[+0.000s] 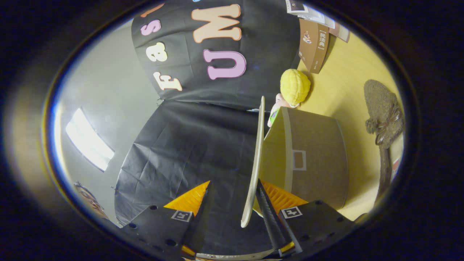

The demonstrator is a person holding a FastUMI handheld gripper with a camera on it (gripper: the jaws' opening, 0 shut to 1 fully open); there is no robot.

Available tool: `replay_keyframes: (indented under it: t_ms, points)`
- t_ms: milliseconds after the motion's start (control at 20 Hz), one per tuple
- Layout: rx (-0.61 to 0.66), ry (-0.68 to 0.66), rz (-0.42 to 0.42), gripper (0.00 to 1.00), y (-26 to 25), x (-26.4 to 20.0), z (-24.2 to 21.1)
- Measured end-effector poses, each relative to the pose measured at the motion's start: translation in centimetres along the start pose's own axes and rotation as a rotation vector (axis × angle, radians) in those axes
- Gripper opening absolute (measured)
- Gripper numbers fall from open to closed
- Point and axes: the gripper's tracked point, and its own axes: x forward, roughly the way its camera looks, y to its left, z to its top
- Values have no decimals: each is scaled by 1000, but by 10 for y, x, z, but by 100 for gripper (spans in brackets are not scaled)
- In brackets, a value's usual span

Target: Open the storage box then place both shoes into the box .Put the left shoe in first, then the right shoe, with the right side of both shoes facing outward in a uniform manner.

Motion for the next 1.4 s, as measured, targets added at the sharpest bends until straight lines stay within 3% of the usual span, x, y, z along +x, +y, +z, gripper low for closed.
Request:
replay_keyframes:
  t_ms: [100, 150, 250, 350, 400, 600, 1000, 1400]
  points:
    - [-53, 31, -43, 42, -7, 2, -7]
    - [-90, -23, -132, 32, -28, 16, 0]
    - [-51, -31, -128, 10, -29, 7, 8]
    - [-89, -15, -155, 7, -30, 2, 5]
    - [-106, -35, -186, 5, -39, 29, 7]
    - [-101, -34, -172, 3, -21, 8, 6]
    - [-446, -29, -285, 3, 35, 31, -6]
    - [-583, -15, -261, 3, 91, 83, -36]
